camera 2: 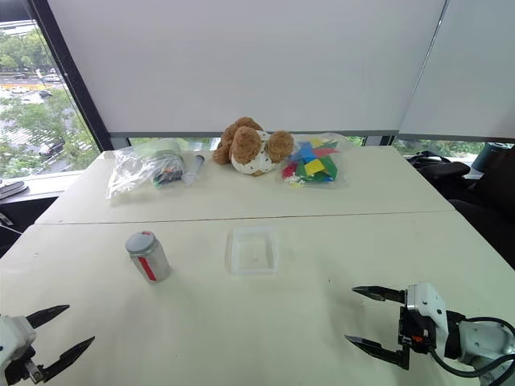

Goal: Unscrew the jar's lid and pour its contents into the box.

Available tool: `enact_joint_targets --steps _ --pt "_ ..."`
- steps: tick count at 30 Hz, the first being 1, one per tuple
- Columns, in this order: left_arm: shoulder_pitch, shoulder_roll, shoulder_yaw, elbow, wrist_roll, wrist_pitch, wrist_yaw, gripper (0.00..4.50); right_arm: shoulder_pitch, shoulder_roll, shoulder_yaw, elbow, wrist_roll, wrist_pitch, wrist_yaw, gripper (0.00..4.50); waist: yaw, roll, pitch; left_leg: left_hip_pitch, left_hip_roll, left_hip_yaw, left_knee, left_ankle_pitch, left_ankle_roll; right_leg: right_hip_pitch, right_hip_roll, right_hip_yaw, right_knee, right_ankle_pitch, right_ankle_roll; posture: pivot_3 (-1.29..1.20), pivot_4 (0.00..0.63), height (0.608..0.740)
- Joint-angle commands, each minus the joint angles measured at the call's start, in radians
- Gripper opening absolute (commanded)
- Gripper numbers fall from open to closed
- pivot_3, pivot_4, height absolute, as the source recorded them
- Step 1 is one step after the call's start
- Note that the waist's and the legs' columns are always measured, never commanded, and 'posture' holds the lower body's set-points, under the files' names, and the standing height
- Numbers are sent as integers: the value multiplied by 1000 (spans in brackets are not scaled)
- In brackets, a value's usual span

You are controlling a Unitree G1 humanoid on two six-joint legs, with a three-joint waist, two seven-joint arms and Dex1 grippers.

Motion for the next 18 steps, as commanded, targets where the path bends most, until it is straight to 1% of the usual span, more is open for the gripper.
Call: enact_joint_targets --steps 1,5,7,9,10,11,13,16,17,18 --pt "9 5 15 -27 -9 -4 1 4386 -6 -4 -12 -41 12 5 -18 4500 1 0 0 0 0 0 0 0 0 0 0 0 0 0 0 0 150 740" --pt "2 7 19 -41 -59 50 -8 4386 -14 -1 -3 -52 20 23 -29 4500 5 0 0 0 0 0 0 0 0 0 0 0 0 0 0 0 150 740" --pt "5 6 24 -63 -108 93 -25 4386 -28 10 12 -66 23 46 -50 4500 5 0 0 0 0 0 0 0 0 0 0 0 0 0 0 0 150 740" --pt "53 47 28 -127 -223 281 -61 4386 -44 33 39 -115 37 102 -99 4500 5 -1 -1 0 1 0 0 0 0 0 0 0 0 0 0 0 150 740" --pt "58 45 38 -153 -264 334 -45 4386 -55 45 53 -142 51 111 -104 4500 3 -2 -1 0 1 0 0 0 0 0 0 0 0 0 0 0 150 740" --pt "54 31 49 -177 -276 341 -25 4386 -76 60 68 -169 68 118 -108 4500 -1 -1 -1 0 1 0 0 0 0 -1 0 0 1 0 0 0 150 740" --pt "49 -28 70 -236 -282 334 57 4386 -160 117 93 -203 105 132 -153 4500 -3 -1 -1 0 2 0 0 0 0 -1 0 1 2 0 0 0 150 740" --pt "74 -114 83 -311 -269 333 141 4386 -248 176 106 -221 158 161 -188 4500 -14 -2 -1 0 1 0 1 0 0 -1 0 1 4 0 0 0 150 740" --pt "92 -159 84 -336 -254 321 179 4386 -268 185 115 -227 169 166 -182 4500 -16 -2 -1 0 1 0 1 0 0 -1 0 1 4 0 0 0 150 740" --pt "119 -227 87 -364 -251 314 234 4386 -292 200 128 -225 166 152 -177 4500 -16 -2 -1 0 1 0 1 0 0 -1 0 1 4 0 1 0 150 740"
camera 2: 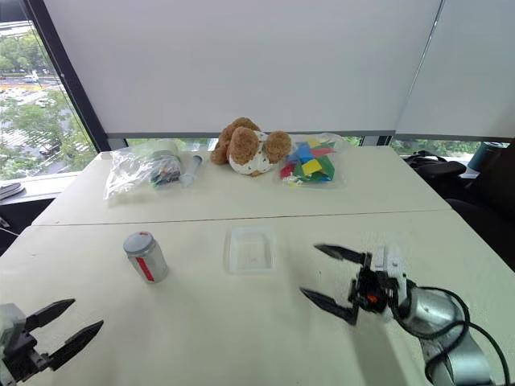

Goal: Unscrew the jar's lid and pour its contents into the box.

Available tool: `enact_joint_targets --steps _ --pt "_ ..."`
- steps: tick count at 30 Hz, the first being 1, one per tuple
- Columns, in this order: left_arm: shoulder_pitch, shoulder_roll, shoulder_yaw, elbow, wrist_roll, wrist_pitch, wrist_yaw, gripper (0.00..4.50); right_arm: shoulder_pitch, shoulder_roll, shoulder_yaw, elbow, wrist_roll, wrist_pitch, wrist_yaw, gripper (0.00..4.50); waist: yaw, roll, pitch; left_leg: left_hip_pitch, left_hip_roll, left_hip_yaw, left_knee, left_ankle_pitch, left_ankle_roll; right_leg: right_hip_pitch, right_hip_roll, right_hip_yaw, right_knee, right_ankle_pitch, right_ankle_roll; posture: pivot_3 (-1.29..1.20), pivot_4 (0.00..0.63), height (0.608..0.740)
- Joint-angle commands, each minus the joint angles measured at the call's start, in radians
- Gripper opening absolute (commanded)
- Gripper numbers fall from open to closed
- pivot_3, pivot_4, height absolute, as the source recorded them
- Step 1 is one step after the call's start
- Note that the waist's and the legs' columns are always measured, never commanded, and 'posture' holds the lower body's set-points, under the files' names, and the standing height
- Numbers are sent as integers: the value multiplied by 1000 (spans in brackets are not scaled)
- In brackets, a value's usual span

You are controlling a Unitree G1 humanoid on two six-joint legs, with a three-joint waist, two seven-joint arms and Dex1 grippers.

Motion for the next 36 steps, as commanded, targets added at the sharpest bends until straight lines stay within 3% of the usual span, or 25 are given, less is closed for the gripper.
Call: enact_joint_targets --steps 1,3,6,12,18,22,27,36 --pt "77 -173 41 -96 22 -44 164 4386 -51 36 17 -30 34 -21 7 4500 0 -1 -1 0 0 0 0 0 0 0 0 0 0 0 0 0 150 740" --pt "132 -293 14 -141 43 -68 229 4386 -75 61 38 -15 11 -53 16 4500 -2 -3 -1 0 -1 1 0 -1 1 0 0 1 -1 -1 1 0 150 740" --pt "159 -375 -59 -210 98 -91 268 4386 -87 76 57 4 -3 -74 34 4500 7 -6 -2 0 -2 0 1 -1 1 0 0 1 0 -1 1 0 150 740" --pt "88 -411 -173 -336 189 -26 434 4386 -105 67 72 55 -8 -87 80 4500 20 -7 -2 4 -2 0 3 -1 1 2 0 0 -1 -3 4 0 150 740" --pt "-57 -459 -413 -391 434 69 639 4386 -137 64 85 75 -1 -68 98 4500 15 -4 -3 4 -3 2 1 -2 2 4 1 2 -1 -1 1 0 150 740" --pt "-167 -483 -493 -376 519 131 761 4386 -142 67 84 102 2 -74 120 4500 16 3 -3 3 -4 4 0 -4 5 4 1 5 -3 -1 2 0 150 740" --pt "-285 -507 -546 -306 628 169 844 4386 -133 70 72 158 6 -103 170 4500 14 0 -5 5 -4 5 2 -4 6 7 2 7 -3 0 3 0 150 740" --pt "-391 -508 -513 -149 605 106 845 4386 -87 78 64 161 -1 -141 180 4500 20 0 -5 6 -3 3 3 -4 6 6 5 7 2 0 3 0 150 740"
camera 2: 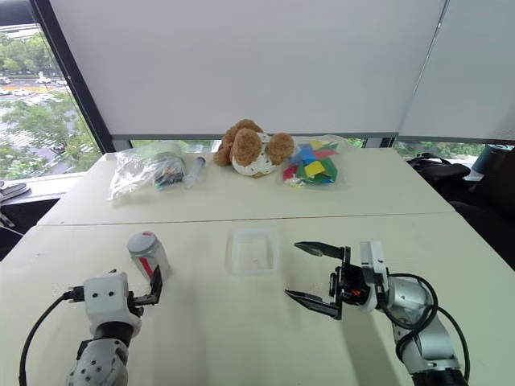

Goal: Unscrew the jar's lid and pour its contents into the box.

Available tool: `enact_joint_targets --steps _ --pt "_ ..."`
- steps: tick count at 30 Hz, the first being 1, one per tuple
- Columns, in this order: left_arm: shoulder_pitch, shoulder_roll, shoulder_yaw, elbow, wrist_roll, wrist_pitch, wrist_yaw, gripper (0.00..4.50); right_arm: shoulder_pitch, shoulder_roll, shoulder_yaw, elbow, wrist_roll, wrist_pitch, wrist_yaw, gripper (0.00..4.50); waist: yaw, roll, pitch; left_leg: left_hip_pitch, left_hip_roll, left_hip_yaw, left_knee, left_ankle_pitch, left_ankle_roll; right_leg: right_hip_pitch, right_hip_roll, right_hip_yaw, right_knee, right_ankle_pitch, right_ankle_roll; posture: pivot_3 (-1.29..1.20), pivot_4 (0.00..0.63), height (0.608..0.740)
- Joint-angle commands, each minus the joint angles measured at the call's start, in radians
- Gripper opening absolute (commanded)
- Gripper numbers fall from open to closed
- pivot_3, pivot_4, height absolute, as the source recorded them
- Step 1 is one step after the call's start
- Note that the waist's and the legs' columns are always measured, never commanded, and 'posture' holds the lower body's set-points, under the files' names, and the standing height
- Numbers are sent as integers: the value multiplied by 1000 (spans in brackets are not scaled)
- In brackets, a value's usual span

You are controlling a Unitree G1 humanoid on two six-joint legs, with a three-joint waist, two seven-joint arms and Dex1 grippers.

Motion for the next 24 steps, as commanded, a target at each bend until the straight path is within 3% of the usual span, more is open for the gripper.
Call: enact_joint_targets --steps 1,17,19,22,24 --pt "-60 12 10 55 -20 -52 -22 4386 10 8 -18 -31 8 -22 -11 4500 4 0 0 0 0 0 0 0 0 0 0 0 0 0 0 0 150 740" --pt "-255 59 42 342 -30 -178 -46 4386 9 20 17 -116 -6 28 -105 4500 5 0 0 0 0 0 1 0 0 0 0 1 2 0 0 0 150 740" --pt "-259 58 38 354 -25 -184 -41 3848 7 18 21 -126 -6 35 -116 4500 5 0 0 0 0 0 1 0 0 0 0 1 2 0 0 0 150 740" --pt "-246 57 25 356 -21 -186 -44 2517 3 15 22 -137 -5 46 -128 4500 5 0 0 0 0 0 1 0 0 0 0 1 2 0 0 0 150 740" --pt "-238 62 25 356 -10 -188 -38 2379 1 14 21 -142 -5 51 -134 4500 5 0 0 0 0 0 1 0 0 0 0 1 2 0 0 0 150 740"
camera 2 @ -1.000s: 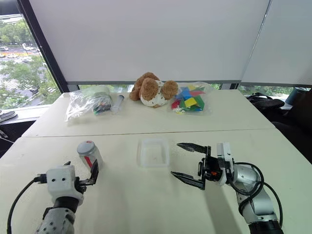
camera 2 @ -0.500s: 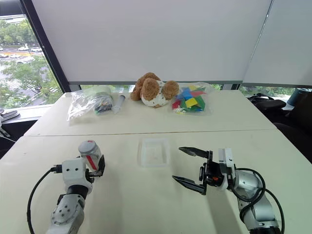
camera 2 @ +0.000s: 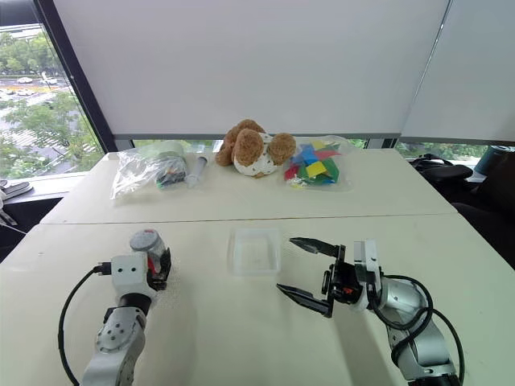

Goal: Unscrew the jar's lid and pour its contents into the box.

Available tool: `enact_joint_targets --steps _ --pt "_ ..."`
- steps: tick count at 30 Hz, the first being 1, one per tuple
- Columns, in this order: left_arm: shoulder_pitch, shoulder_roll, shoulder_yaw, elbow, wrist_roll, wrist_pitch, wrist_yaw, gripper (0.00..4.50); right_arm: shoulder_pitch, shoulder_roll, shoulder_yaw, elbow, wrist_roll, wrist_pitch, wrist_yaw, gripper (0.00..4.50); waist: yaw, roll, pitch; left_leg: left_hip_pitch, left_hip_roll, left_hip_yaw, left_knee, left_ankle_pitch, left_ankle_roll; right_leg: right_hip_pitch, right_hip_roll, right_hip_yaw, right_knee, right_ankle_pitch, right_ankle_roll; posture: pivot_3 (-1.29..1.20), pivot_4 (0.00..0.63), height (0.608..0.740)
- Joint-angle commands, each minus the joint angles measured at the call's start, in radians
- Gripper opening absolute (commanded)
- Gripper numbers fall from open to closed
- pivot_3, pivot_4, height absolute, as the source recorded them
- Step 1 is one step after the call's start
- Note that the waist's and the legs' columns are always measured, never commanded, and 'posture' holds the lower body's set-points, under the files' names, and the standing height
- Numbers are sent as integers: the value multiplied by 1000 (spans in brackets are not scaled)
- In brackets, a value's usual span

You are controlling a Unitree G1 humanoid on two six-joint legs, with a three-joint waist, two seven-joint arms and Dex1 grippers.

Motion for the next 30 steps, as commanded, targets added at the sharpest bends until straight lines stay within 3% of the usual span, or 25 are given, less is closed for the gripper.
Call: enact_joint_targets --steps 1,3,5,8,10,13,15,18,22,30 --pt "12 3 1 -11 7 -24 3 2379 -17 -3 -6 -48 6 7 -16 4500 0 0 0 0 0 0 0 0 0 0 0 0 0 0 0 0 150 740" --pt "17 16 32 -28 -45 -73 -38 2379 -20 -6 -8 -56 6 14 -24 4500 -1 0 0 0 0 0 0 0 0 0 0 0 0 0 0 0 150 740" --pt "25 58 89 -79 -214 -142 -188 2379 -21 -14 -14 -65 7 20 -30 4500 -2 0 0 0 0 0 0 0 0 0 0 0 0 0 0 0 150 740" --pt "38 257 183 -137 -493 -7 -481 2379 -16 -42 -35 -92 25 50 -38 4500 -3 0 0 -1 1 0 -1 0 0 -3 1 0 2 0 -1 0 150 740" --pt "28 394 197 -141 -594 82 -628 2379 -12 -63 -41 -114 38 77 -42 4500 -3 0 0 -1 2 0 -1 0 0 -4 1 0 3 -1 -2 0 150 740" --pt "-35 567 124 -139 -661 196 -830 2379 -33 -98 -23 -204 101 218 -90 4500 3 1 0 -1 1 1 -1 0 0 -3 -1 0 2 -1 -2 0 150 740" --pt "-93 623 40 -137 -644 229 -921 2379 -73 -110 13 -264 111 336 -163 4500 2 1 0 -1 1 1 0 0 0 -3 -1 0 2 -1 -2 0 150 740" --pt "-182 633 -66 -115 -597 245 -978 2379 -165 -78 70 -325 133 494 -294 4500 -4 1 0 -1 1 3 0 0 0 -3 -2 1 2 -1 -2 0 150 740" --pt "-287 570 -175 -73 -544 251 -985 2379 -287 -15 154 -350 145 637 -398 4500 -8 0 0 -1 1 2 -3 0 0 -6 0 1 2 -1 -2 0 150 740" --pt "-325 491 -260 -69 -465 230 -974 2379 -415 36 230 -294 49 733 -492 4500 -7 0 0 -2 1 1 -3 0 0 -6 2 2 2 -1 -2 0 150 740"
